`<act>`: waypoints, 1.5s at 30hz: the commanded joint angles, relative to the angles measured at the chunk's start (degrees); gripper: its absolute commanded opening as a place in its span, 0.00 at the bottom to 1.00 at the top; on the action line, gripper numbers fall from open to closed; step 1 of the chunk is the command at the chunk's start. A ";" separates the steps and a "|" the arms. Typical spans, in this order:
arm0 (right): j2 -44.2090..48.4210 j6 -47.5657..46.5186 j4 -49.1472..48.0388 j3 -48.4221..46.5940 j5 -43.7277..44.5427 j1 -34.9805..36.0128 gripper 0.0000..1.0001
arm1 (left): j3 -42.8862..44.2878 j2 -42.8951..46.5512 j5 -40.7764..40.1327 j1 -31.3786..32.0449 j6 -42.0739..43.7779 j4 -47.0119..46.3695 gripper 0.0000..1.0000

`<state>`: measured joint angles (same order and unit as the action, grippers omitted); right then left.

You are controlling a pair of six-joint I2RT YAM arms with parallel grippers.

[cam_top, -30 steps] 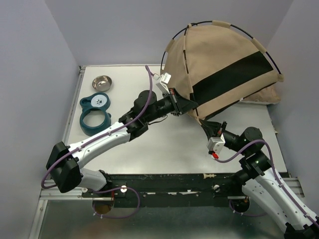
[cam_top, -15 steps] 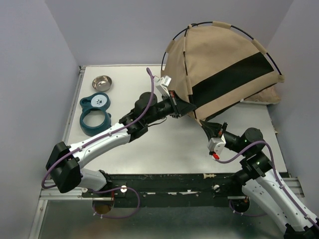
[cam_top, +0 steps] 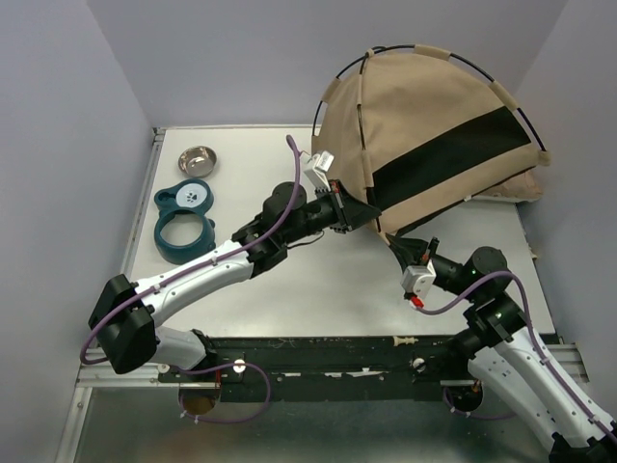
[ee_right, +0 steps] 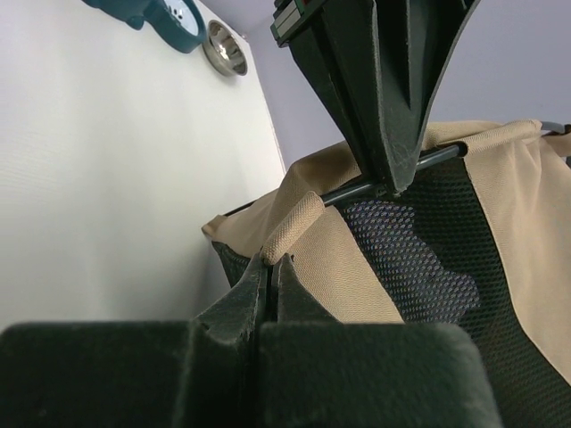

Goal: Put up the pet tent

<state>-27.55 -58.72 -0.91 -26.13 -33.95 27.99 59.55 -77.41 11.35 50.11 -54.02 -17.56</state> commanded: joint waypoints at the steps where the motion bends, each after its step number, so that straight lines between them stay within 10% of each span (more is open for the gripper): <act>1: -0.31 1.41 -1.02 -1.38 -2.17 0.05 0.01 | -1.19 0.15 -0.46 1.31 -1.26 -0.10 0.00; 8: -1.54 4.31 -2.08 -1.82 -1.47 0.05 0.01 | -2.95 0.94 -0.90 2.71 -3.55 -1.51 0.00; 23: -2.60 21.09 17.08 -9.56 -3.14 0.05 0.66 | -1.72 -0.38 -2.92 2.01 0.67 -3.35 0.00; 38: -9.45 39.64 13.12 -15.53 4.34 0.05 0.52 | -2.77 -0.73 -1.69 3.15 2.07 -3.97 0.00; 45: -7.60 40.71 14.52 -21.05 3.19 0.05 0.70 | -5.05 2.34 2.61 4.30 17.69 8.57 0.00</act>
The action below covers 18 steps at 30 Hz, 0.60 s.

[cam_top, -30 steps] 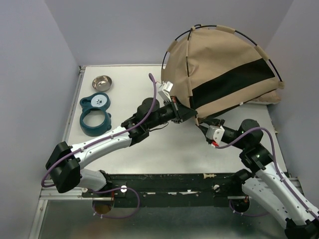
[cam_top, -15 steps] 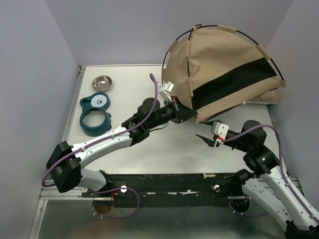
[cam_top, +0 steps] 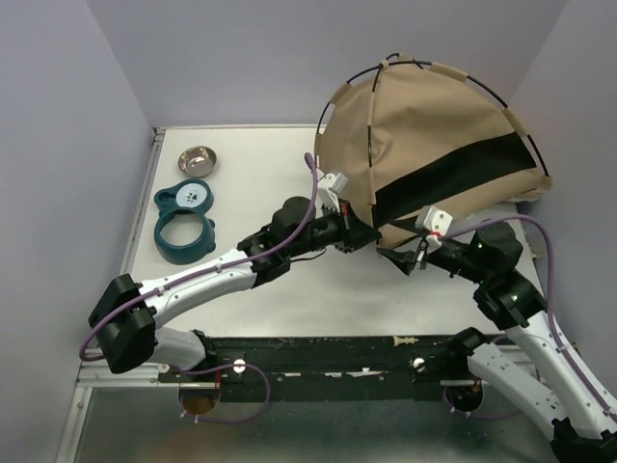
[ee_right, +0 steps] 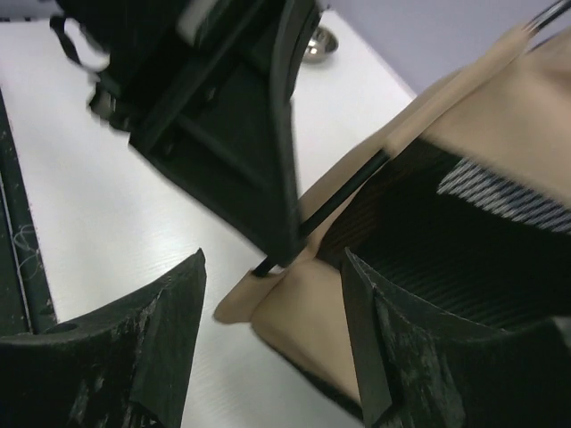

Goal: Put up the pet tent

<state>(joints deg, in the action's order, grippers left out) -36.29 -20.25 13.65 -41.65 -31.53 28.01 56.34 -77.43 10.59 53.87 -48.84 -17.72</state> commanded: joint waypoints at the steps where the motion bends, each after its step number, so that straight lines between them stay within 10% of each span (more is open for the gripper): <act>1: 0.96 2.06 0.93 -7.11 1.55 0.03 0.72 | -2.54 3.33 3.91 0.10 16.19 10.40 0.00; 11: -13.87 -0.22 5.33 -30.75 21.04 -0.06 0.78 | -5.00 10.54 6.02 -1.66 53.91 30.19 0.00; 18: -26.36 -7.34 3.49 -38.50 32.50 -2.34 0.72 | -7.64 13.44 5.67 -2.27 60.44 30.73 0.00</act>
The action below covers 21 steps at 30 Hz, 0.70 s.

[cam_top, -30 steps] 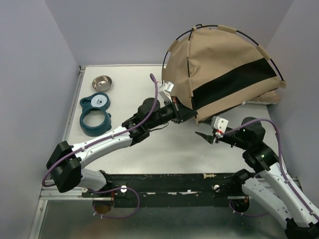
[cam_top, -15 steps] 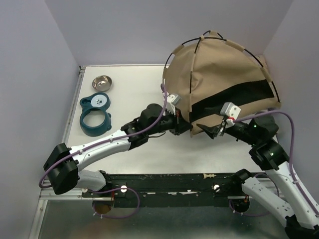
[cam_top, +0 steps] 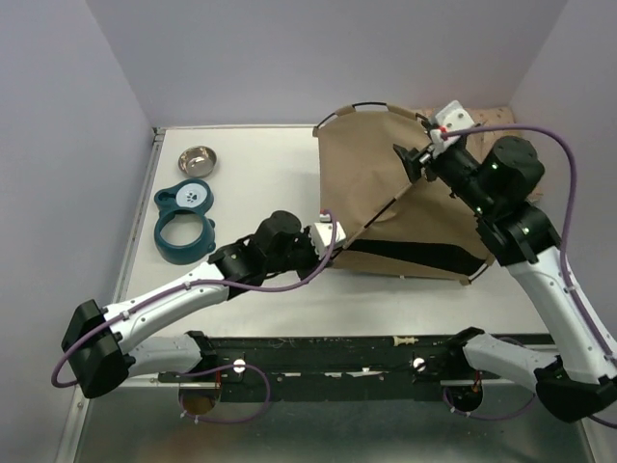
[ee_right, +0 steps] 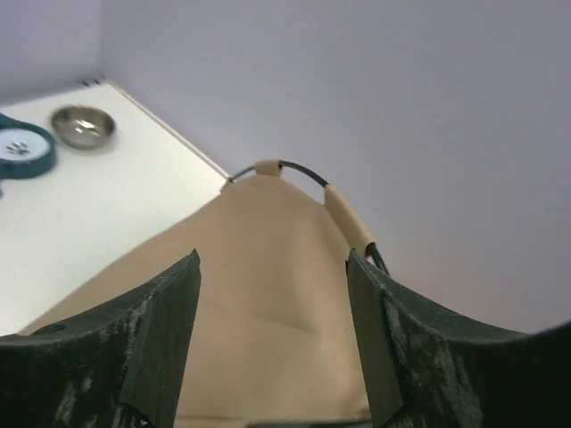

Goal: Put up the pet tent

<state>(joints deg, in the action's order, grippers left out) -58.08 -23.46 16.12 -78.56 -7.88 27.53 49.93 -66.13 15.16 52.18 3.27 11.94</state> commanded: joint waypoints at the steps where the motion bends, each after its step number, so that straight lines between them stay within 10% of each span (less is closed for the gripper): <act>1: -5.28 -4.48 1.11 -1.68 8.85 -2.39 0.72 | -1.68 2.32 1.01 -0.94 8.33 0.80 0.00; 14: -0.19 4.03 8.22 -5.11 -5.99 -9.60 0.87 | -6.25 2.06 4.44 -11.48 15.10 1.06 0.00; 21: -3.87 4.30 14.55 -5.11 -8.02 -10.74 0.78 | -6.52 1.97 6.46 -12.72 16.60 0.27 0.00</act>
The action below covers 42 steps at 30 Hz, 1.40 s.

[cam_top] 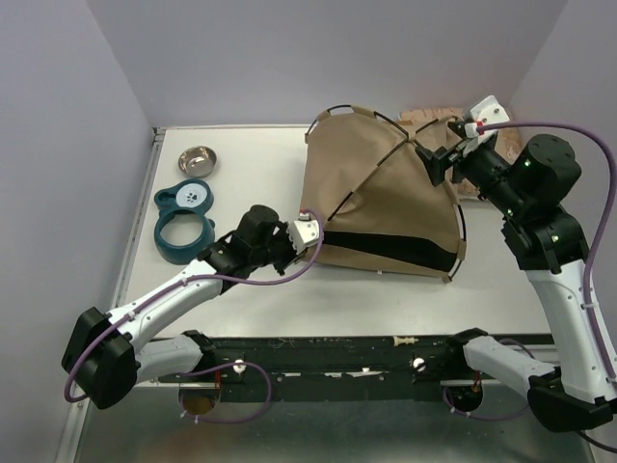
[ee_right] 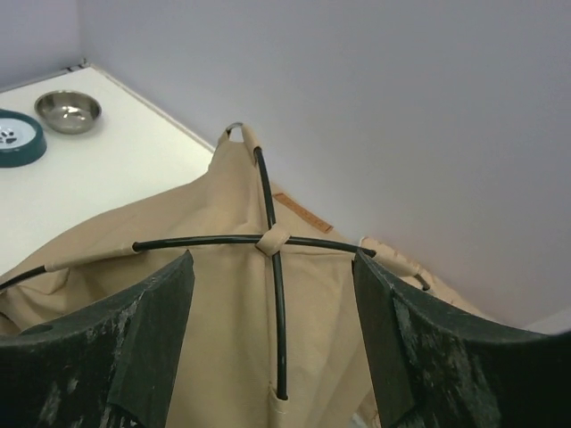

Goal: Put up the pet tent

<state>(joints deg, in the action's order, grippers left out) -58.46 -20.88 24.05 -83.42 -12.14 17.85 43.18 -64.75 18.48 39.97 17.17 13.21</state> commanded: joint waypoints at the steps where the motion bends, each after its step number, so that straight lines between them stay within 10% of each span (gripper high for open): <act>1: -4.29 1.72 7.14 -0.17 -3.85 -1.15 0.77 | 0.33 0.50 3.40 -0.50 2.69 -1.00 0.00; 14: -7.82 1.02 10.66 -0.35 -4.82 -5.45 0.45 | -0.90 -0.29 4.46 -2.26 3.22 -2.14 0.00; 19: -5.97 2.16 9.09 0.27 -8.68 -6.24 0.01 | 0.41 -0.12 7.34 -4.45 3.57 -0.30 0.15; 22: -6.14 3.04 8.47 0.53 -10.00 -6.24 0.01 | 3.04 3.21 13.76 -6.65 1.82 0.76 0.52; 25: -6.23 3.65 8.03 1.24 -10.62 -6.24 0.01 | 6.29 7.52 18.51 -6.74 1.29 2.77 0.63; 42: -5.88 7.52 5.21 3.00 -12.03 -6.33 0.01 | 23.27 -5.99 10.44 -0.15 -24.64 -8.20 0.60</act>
<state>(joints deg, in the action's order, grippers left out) -65.28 -14.79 32.62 -80.25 -22.83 11.97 65.78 -68.38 31.66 38.87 -3.38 6.66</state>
